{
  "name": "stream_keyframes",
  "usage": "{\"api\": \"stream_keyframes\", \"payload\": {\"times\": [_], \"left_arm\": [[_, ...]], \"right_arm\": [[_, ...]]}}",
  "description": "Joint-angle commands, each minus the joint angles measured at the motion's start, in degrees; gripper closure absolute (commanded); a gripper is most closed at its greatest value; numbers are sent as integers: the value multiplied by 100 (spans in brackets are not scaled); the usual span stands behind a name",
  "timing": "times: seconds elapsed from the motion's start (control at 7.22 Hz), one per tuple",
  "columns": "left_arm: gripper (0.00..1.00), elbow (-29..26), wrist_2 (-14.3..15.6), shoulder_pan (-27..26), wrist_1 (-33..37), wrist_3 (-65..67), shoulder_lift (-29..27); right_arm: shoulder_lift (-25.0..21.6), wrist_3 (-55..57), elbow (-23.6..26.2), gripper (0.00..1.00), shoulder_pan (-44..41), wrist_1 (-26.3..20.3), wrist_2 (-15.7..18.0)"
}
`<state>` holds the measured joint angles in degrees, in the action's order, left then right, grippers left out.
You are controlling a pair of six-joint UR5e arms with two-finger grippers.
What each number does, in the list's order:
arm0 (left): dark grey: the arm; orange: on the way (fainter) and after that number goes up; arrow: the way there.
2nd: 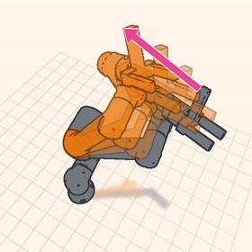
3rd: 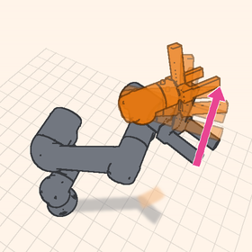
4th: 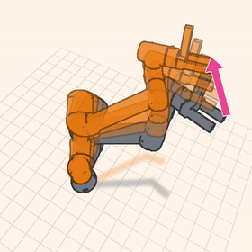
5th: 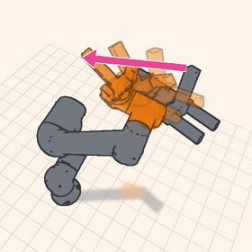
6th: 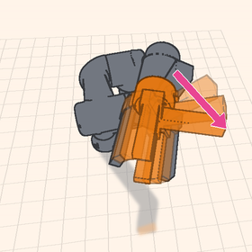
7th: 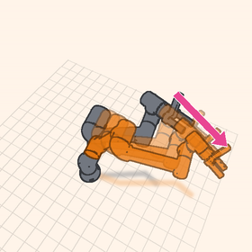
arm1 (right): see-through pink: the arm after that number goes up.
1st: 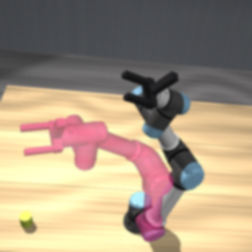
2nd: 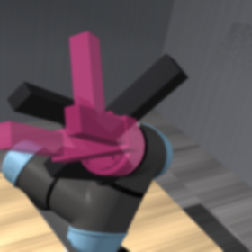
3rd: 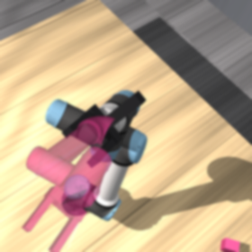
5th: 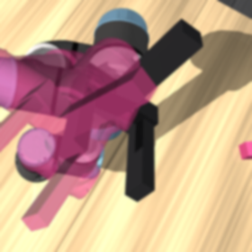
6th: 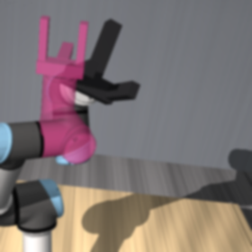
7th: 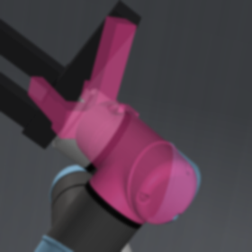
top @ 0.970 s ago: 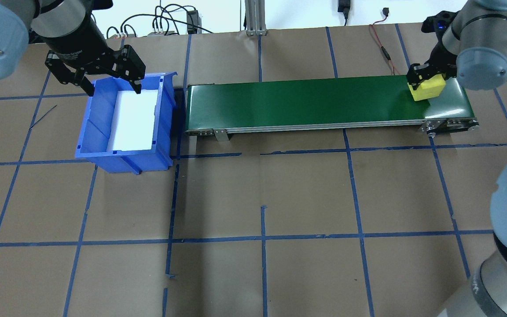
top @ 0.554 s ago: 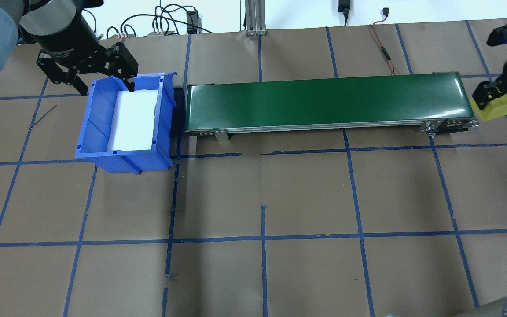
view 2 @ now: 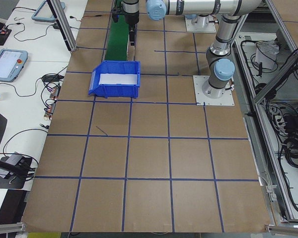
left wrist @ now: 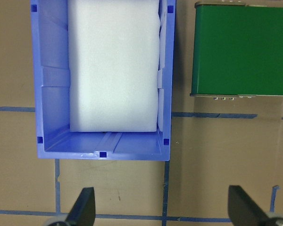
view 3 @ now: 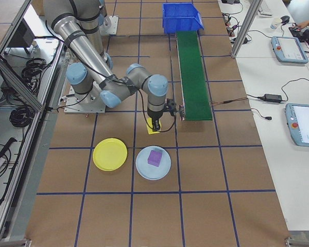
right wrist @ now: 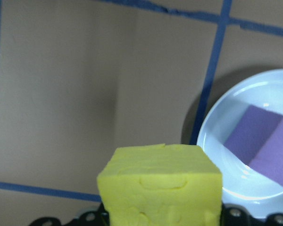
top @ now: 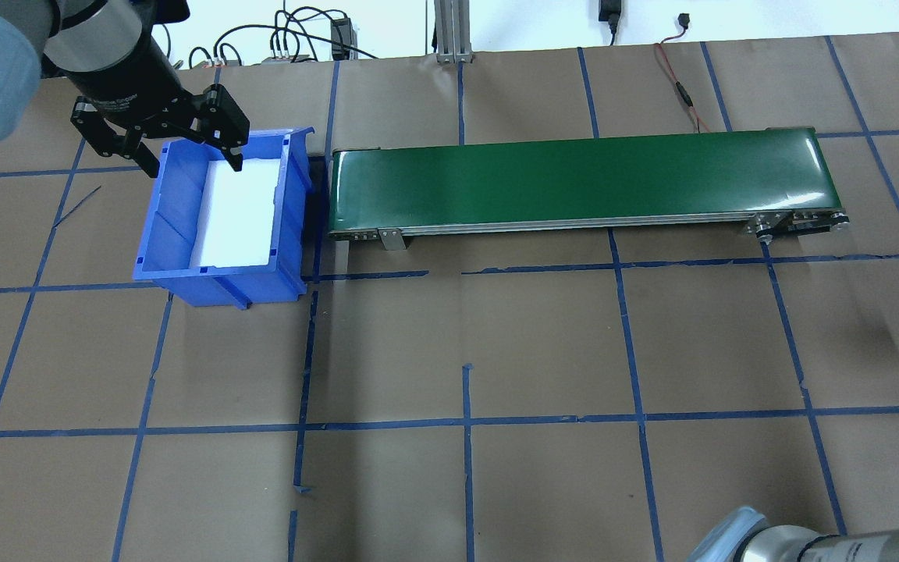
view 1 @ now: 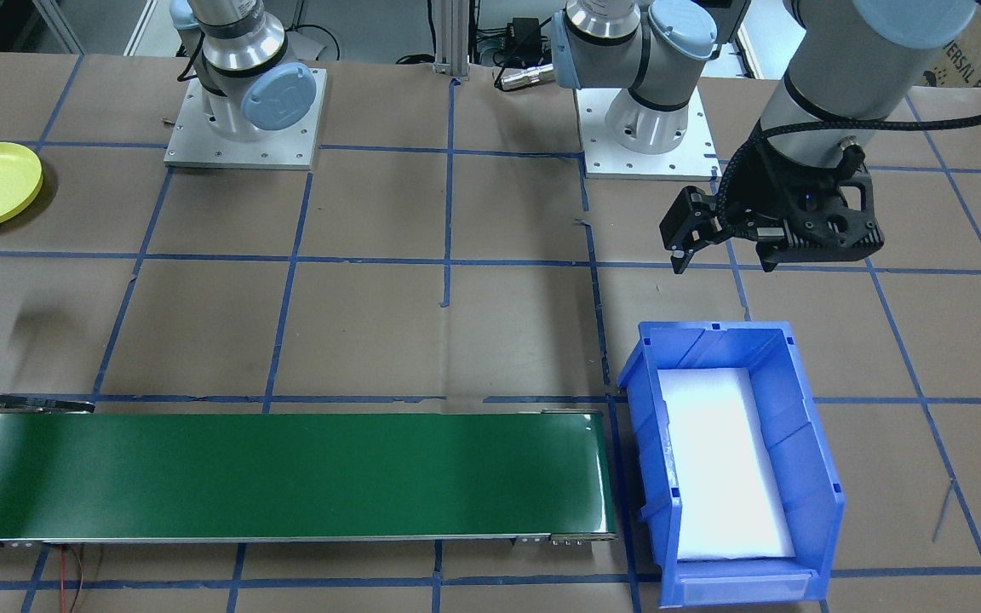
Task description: Move block left to right into plate
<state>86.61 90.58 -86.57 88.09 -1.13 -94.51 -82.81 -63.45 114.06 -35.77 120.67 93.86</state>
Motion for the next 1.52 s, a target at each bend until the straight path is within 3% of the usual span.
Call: {"api": "stream_keyframes", "payload": {"times": [0.0, 0.42, 0.55, 0.69, 0.97, 1.11, 1.25, 1.39], "left_arm": [[0, 5, -14, -9, 15, -1, 2], [0, 31, -93, -62, -46, -54, 2], [0, 31, -93, -62, -46, -63, -6], [0, 31, -85, -62, -46, -63, -6], [0, 31, -58, -62, -55, -72, -6], [0, 31, -58, -62, -55, -63, -6], [0, 31, -58, -62, -46, -63, -6], [0, 31, -67, -62, -55, -63, -6]], "right_arm": [[-16, -519, 185, 67, 1339, -61, -173], [2, -775, 747, 66, 1932, 43, -132], [2, -783, 723, 48, 2073, 35, -140], [71, -775, 714, 0, 2092, 26, -114], [11, -775, 583, 0, 2144, -278, -148], [-172, -653, 129, 0, 2023, -821, -122], [-331, -547, -441, 0, 1699, -1679, -183], [-341, -259, -821, 0, 1018, -1957, -201]]}}
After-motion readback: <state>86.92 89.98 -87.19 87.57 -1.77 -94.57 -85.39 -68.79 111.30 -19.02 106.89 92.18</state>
